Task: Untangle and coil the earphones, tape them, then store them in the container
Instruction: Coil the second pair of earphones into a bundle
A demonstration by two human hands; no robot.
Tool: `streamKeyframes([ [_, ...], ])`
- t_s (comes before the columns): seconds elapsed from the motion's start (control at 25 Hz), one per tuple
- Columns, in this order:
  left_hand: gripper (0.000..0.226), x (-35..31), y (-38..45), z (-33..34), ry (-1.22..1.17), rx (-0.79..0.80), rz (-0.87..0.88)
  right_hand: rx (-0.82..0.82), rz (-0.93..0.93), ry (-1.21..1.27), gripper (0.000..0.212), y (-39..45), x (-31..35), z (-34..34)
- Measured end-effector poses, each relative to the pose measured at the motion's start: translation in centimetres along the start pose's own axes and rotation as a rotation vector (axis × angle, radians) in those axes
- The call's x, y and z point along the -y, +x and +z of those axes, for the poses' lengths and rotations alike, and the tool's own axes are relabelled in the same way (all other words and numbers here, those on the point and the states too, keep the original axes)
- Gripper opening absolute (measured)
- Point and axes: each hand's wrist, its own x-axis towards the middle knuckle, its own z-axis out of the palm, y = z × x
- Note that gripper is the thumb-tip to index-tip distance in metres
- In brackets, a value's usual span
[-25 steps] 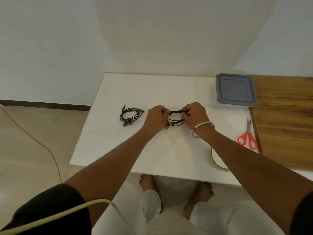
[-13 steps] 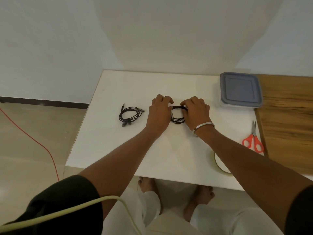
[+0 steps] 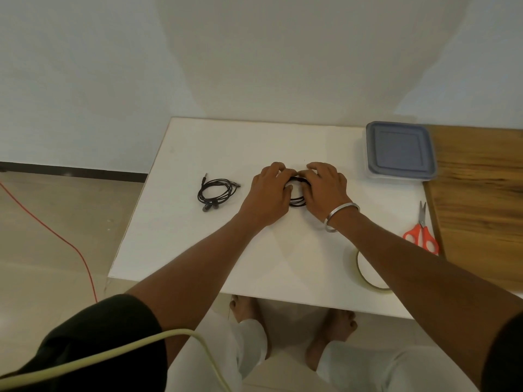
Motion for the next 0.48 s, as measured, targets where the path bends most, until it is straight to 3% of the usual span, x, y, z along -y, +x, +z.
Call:
streamKeyframes([
  [0.28, 0.047, 0.22, -0.17, 0.17, -0.038, 0.021, 0.004, 0.042, -0.017, -0.032, 0.044, -0.04, -0.03, 0.57],
  [0.48, 0.054, 0.08, -0.01, -0.39, 0.073, 0.011, -0.012, 0.039, -0.008, -0.068, 0.049, -0.01, 0.11, -0.02],
])
